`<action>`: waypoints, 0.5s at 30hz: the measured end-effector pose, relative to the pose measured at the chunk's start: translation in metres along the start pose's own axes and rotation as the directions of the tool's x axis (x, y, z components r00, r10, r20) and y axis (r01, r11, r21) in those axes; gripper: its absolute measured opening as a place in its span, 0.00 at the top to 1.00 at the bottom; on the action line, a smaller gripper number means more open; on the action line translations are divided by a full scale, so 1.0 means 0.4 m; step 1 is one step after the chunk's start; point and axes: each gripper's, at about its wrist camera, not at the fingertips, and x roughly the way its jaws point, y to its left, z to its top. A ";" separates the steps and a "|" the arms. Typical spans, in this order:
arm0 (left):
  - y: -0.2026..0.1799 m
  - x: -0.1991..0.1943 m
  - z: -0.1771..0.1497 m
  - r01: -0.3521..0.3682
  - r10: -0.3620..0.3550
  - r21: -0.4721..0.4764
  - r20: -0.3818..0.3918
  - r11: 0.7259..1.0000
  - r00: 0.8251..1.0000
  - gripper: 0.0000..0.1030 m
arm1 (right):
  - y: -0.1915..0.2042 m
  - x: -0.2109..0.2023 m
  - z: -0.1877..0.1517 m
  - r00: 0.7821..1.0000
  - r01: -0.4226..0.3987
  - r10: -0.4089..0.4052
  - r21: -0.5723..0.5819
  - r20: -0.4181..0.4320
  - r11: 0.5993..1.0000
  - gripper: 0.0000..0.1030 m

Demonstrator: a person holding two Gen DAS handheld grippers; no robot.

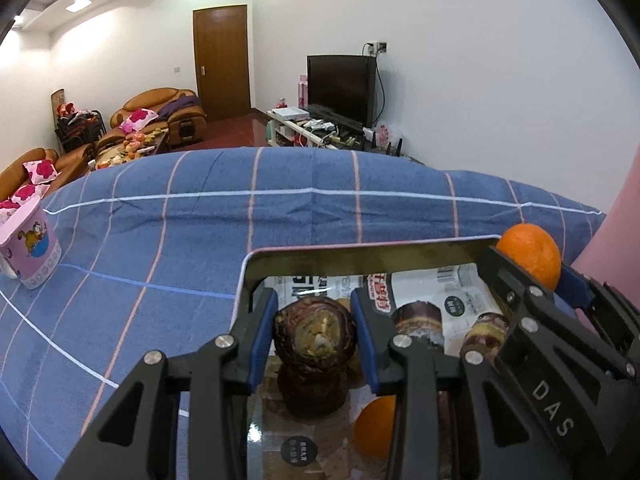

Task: Organize fruits
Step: 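Lower the mangosteen and orange into the tin box and open both tools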

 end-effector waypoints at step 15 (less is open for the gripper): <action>0.005 -0.014 0.001 -0.028 0.028 0.005 0.018 1.000 0.999 0.62 | 0.001 0.075 -0.008 0.982 -0.132 0.131 0.007 -0.135 0.991 0.52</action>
